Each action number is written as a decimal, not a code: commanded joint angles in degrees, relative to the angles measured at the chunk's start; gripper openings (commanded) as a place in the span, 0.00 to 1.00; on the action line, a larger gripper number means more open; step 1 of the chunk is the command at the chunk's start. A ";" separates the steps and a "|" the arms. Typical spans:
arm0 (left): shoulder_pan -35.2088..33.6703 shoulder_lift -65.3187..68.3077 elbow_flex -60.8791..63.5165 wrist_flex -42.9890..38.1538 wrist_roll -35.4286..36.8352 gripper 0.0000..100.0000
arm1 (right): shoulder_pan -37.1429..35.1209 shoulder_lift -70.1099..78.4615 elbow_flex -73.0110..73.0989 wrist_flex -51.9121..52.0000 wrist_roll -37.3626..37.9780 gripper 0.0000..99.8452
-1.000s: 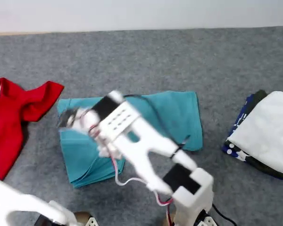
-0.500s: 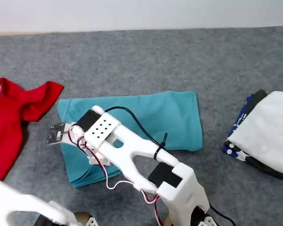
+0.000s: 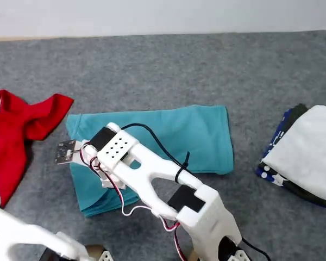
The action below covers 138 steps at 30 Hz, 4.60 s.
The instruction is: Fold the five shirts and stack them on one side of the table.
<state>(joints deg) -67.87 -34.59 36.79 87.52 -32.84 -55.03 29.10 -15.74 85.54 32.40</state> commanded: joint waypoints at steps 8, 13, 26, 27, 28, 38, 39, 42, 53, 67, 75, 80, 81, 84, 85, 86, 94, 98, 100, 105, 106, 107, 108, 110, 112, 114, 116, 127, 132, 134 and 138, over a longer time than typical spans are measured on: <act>0.00 -1.85 0.04 -0.88 -0.18 0.01 | 3.03 0.57 -5.45 -0.40 0.26 0.01; 0.00 -1.85 0.13 -0.97 -0.26 0.01 | 5.93 0.66 -11.16 2.42 0.44 0.01; 0.09 -1.49 0.31 -1.76 -0.26 0.01 | 19.82 5.76 -17.49 -1.89 0.09 0.01; 0.18 -1.49 0.31 -1.76 -0.26 0.01 | 19.91 6.02 -18.11 -1.80 0.09 0.01; 0.62 -1.49 0.31 -1.76 -0.26 0.01 | 19.82 6.20 -18.55 -1.80 0.09 0.01; 2.37 -1.49 0.31 -1.76 -0.18 0.01 | 16.31 4.97 -20.40 4.00 0.18 0.11; 2.37 -1.49 0.31 -1.76 -0.18 0.01 | 16.04 4.00 -20.40 5.49 0.18 0.14; 2.46 -1.49 0.31 -1.76 -0.18 0.01 | 15.08 0.92 -20.40 9.63 0.44 0.17; 2.55 -1.49 0.31 -1.76 -0.18 0.01 | 4.62 -2.24 -17.93 16.84 2.37 0.17; 2.46 -1.49 0.31 -1.76 -0.18 0.01 | -1.80 8.40 -16.88 11.03 8.09 0.17; 2.29 -1.49 0.31 -1.76 -0.18 0.01 | -1.89 15.08 -16.88 6.55 8.18 0.16; 2.46 -1.49 0.31 -1.76 -0.18 0.01 | -1.54 15.69 -17.85 7.16 8.18 0.05; 2.46 -1.49 0.31 -1.76 -0.18 0.01 | -1.10 15.60 -17.85 6.99 8.18 0.03; 2.46 -1.49 0.48 -2.64 -0.18 0.01 | -0.13 15.43 -19.69 7.25 8.18 0.01; 2.55 -1.49 0.66 -3.08 -0.18 0.01 | 0.13 15.43 -20.75 7.34 8.18 0.01; 2.55 -1.49 1.01 -3.52 -0.18 0.01 | 0.48 15.34 -21.80 8.04 8.18 0.01; 2.55 -1.49 2.07 -4.84 -0.18 0.01 | 0.75 14.90 -37.01 13.67 8.18 0.01; 2.55 -1.49 2.07 -5.45 -0.18 0.01 | 1.71 15.34 -43.60 12.26 8.44 0.01; 2.64 -1.49 2.07 -5.45 -0.18 0.01 | 2.68 16.13 -44.92 9.71 8.44 0.01; 2.64 -1.41 2.07 -5.45 -0.26 0.01 | 4.70 19.56 -46.51 2.24 8.44 0.01; 2.64 -1.41 2.07 -5.54 -0.26 0.01 | 5.14 20.35 -46.59 0.57 8.44 0.01; 2.64 -1.41 2.07 -5.80 -0.35 0.01 | 5.41 21.05 -46.59 -1.01 8.44 0.01; 2.64 -1.41 2.15 -6.07 -0.35 0.01 | 5.58 21.93 -46.59 -2.42 8.35 0.01; 2.64 -1.41 2.15 -6.24 -0.35 0.01 | 6.20 23.34 -46.59 -4.79 8.35 0.04; 2.64 -1.41 2.15 -6.24 -0.35 0.01 | 6.99 24.40 -46.59 -7.08 8.35 0.07; 2.64 -1.41 2.15 -6.24 -0.35 0.01 | 8.13 25.19 -46.59 -8.84 8.35 0.07; 2.64 -1.41 2.15 -6.24 -0.35 0.01 | 9.19 25.80 -46.59 -9.45 8.35 0.07; 2.64 -1.41 2.42 -7.56 -0.35 0.01 | 15.34 25.71 -46.59 -7.25 3.43 0.08; 2.64 -1.41 2.51 -7.82 -0.35 0.01 | 14.99 24.57 -50.81 1.54 -3.43 0.18; 2.64 -1.41 2.42 -7.82 -0.44 0.01 | 14.73 24.04 -53.98 6.37 -5.27 0.17; 2.64 -1.41 2.33 -7.82 -0.44 0.01 | 14.55 24.31 -58.55 17.01 -5.27 0.08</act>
<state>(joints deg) -65.67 -34.68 39.43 80.57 -32.84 -40.53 56.35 -69.45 96.09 28.09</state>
